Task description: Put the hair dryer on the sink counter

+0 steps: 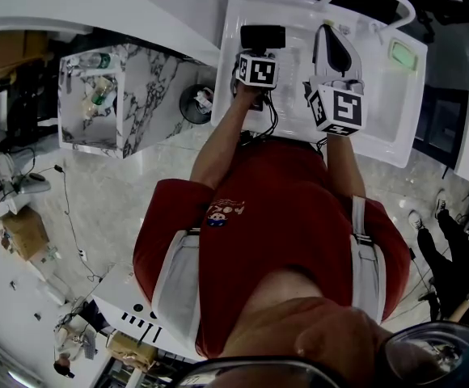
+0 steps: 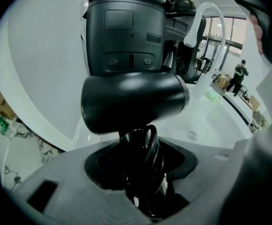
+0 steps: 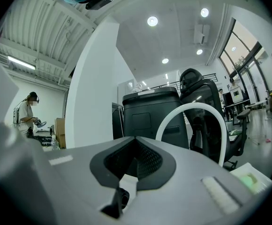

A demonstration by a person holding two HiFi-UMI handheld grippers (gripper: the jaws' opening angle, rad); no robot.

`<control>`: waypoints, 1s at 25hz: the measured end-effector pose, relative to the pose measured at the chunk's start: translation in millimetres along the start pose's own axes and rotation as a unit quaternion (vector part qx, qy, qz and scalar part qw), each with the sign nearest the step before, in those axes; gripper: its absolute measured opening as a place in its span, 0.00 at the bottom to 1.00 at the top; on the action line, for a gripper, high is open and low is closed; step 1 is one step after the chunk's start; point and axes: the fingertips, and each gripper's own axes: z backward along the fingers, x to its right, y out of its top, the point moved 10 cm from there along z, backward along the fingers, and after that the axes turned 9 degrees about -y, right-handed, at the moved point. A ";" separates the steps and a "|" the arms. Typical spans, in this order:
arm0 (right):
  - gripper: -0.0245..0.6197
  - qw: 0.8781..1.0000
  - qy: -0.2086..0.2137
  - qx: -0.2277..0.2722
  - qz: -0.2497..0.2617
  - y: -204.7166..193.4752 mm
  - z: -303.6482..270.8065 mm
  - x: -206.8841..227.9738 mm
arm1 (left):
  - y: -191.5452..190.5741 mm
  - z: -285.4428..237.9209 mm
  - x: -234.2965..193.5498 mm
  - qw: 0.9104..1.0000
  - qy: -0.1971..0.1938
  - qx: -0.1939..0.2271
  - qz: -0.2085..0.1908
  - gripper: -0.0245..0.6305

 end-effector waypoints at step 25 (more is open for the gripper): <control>0.04 1.000 -0.006 -0.014 -0.005 -10.6 -9.3 12.5 | 0.5 -45.6 -12.2 0.997 -0.004 -0.069 0.017 0.35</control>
